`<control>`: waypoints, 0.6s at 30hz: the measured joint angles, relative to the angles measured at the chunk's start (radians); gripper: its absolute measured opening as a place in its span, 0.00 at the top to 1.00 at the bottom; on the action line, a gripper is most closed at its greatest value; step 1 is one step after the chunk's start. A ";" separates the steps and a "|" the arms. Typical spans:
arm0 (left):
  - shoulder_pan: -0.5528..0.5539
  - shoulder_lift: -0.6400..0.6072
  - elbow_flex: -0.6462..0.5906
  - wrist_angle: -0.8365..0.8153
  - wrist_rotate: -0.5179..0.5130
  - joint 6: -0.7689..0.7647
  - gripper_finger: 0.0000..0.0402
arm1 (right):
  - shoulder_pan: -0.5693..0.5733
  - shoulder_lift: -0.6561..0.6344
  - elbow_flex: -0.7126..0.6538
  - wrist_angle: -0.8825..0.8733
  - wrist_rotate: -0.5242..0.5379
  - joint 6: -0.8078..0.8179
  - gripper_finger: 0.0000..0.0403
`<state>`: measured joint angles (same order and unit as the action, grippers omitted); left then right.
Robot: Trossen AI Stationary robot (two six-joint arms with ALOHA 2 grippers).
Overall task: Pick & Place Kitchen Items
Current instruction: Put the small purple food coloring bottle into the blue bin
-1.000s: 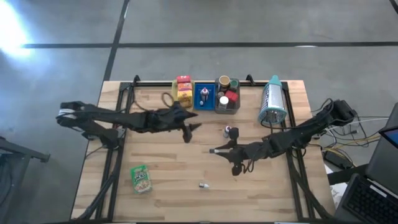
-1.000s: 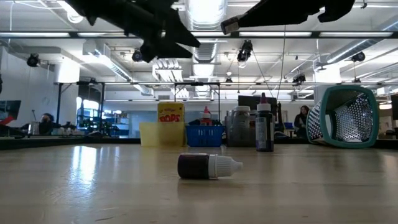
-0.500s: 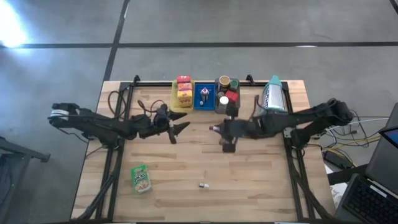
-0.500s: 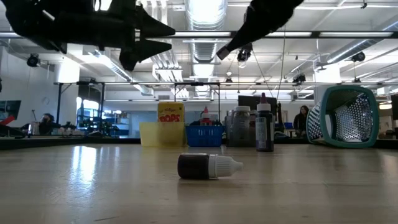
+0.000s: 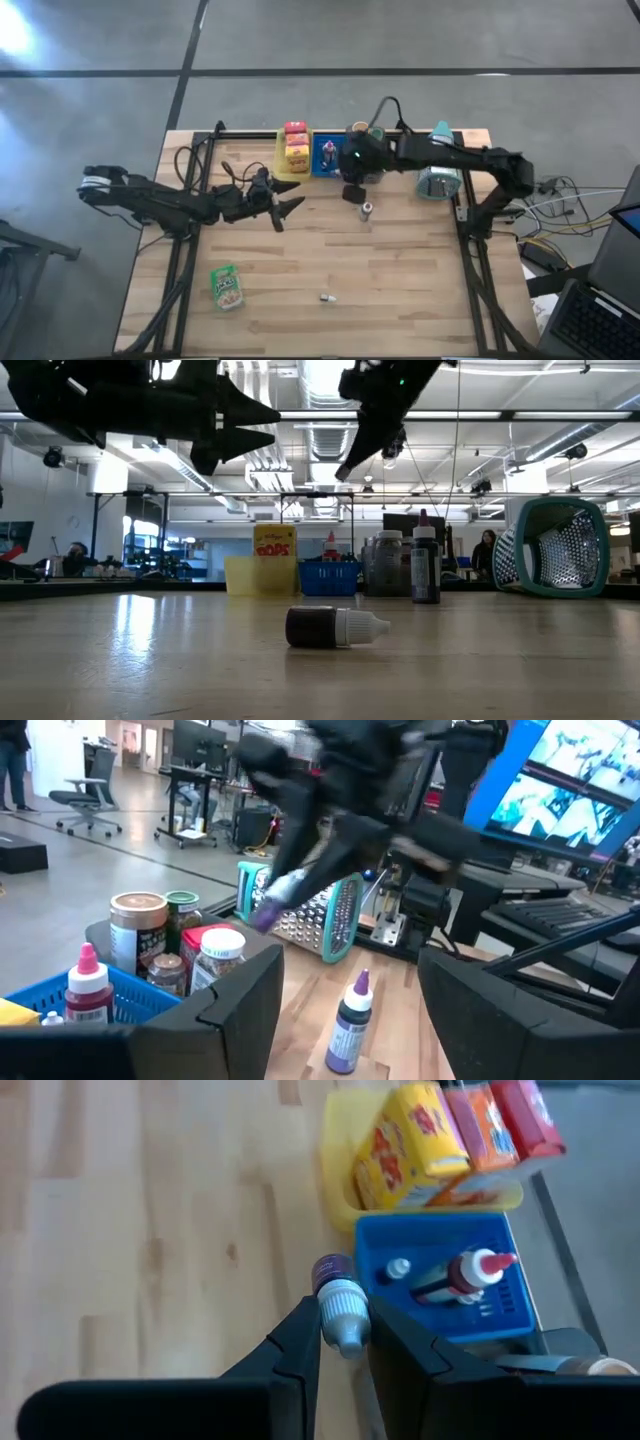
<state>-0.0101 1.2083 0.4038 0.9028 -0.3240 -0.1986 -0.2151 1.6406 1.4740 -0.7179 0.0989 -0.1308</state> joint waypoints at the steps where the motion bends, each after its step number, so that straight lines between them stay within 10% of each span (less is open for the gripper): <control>1: 0.000 0.000 0.000 -0.001 0.000 0.005 0.41 | -0.018 0.021 0.017 -0.012 -0.003 -0.007 0.85; 18: 0.002 0.000 0.000 -0.007 -0.020 0.068 0.41 | -0.183 0.238 0.106 -0.039 -0.081 -0.039 0.85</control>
<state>-0.0078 1.2083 0.4042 0.8963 -0.3439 -0.1310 -0.3981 1.8781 1.5796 -0.7570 0.0177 -0.1696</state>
